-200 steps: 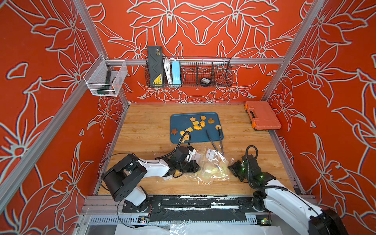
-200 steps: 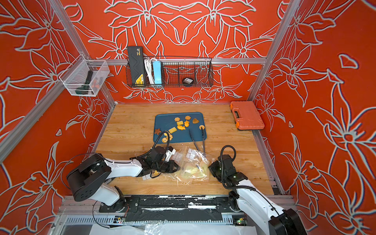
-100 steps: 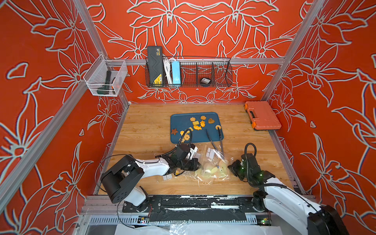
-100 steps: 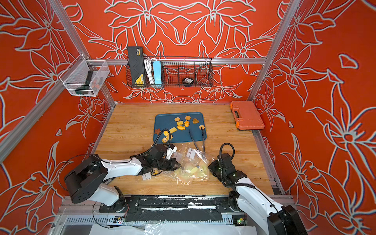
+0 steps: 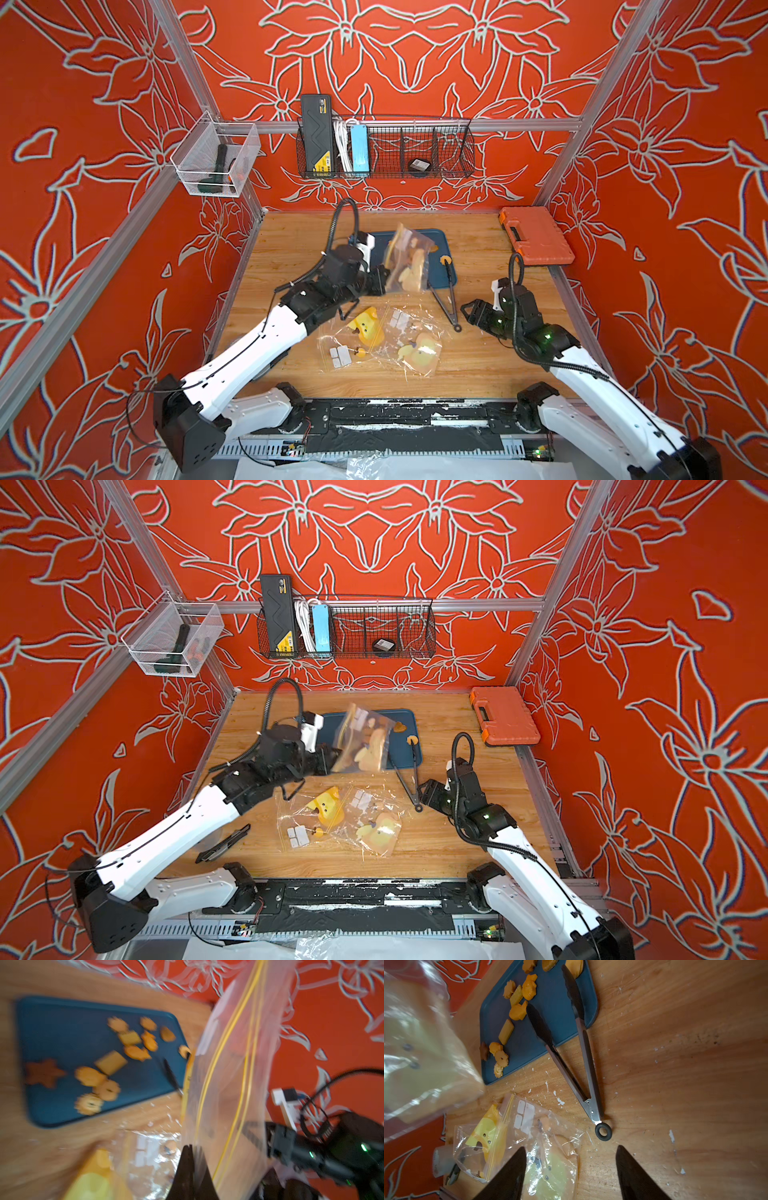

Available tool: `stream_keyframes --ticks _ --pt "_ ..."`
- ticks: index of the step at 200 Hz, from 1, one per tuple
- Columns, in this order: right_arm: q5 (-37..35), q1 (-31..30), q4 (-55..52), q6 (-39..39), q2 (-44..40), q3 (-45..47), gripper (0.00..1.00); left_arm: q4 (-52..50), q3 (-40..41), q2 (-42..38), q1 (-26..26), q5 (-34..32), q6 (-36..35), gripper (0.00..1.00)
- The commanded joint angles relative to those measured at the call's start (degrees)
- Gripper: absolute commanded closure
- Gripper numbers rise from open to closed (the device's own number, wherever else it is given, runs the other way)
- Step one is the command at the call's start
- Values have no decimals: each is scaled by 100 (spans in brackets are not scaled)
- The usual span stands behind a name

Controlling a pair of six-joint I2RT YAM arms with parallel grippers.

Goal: Put the cookies into a resealable bag to prevent moisture
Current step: Pick up the ziploc bag, then pick up the clamp from the center of the board.

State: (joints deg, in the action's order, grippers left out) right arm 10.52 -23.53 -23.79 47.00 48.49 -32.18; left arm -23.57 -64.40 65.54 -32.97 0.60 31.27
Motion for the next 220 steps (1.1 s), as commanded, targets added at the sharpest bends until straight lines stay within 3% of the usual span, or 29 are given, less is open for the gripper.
stream_keyframes --ticks 1,34,47,57,65,85,141,173,220 --pt "-211 24 -548 -815 362 -413 33 -1901 -562 118 741 -1599 -574 100" --pt "-650 24 -1156 -1492 1176 -1040 33 -2962 -1524 603 1900 -3551 -780 100" --pt "-715 24 -1224 -1750 1529 -1203 32 -3385 -1904 974 1992 -4575 -704 100" --pt "-667 24 -1218 -1913 1767 -1302 31 -3460 -2036 1239 1996 -4790 -821 100" --pt "-558 24 -1134 -2070 1919 -1357 31 -3336 -2052 1431 1996 -4519 -988 100" --pt "-435 28 -852 -2207 2158 -1408 30 -2768 -1856 1778 1996 -2952 -1269 100" --pt "-239 12 -128 -2375 2690 -1381 23 -1163 -944 2262 1996 -698 -1485 100" --pt "-235 -29 236 -2740 3120 -1406 9 -875 -705 2393 2004 -180 -1209 100" --pt "-634 -332 676 -3181 3471 -1396 9 -826 -624 2574 2126 178 -719 100"
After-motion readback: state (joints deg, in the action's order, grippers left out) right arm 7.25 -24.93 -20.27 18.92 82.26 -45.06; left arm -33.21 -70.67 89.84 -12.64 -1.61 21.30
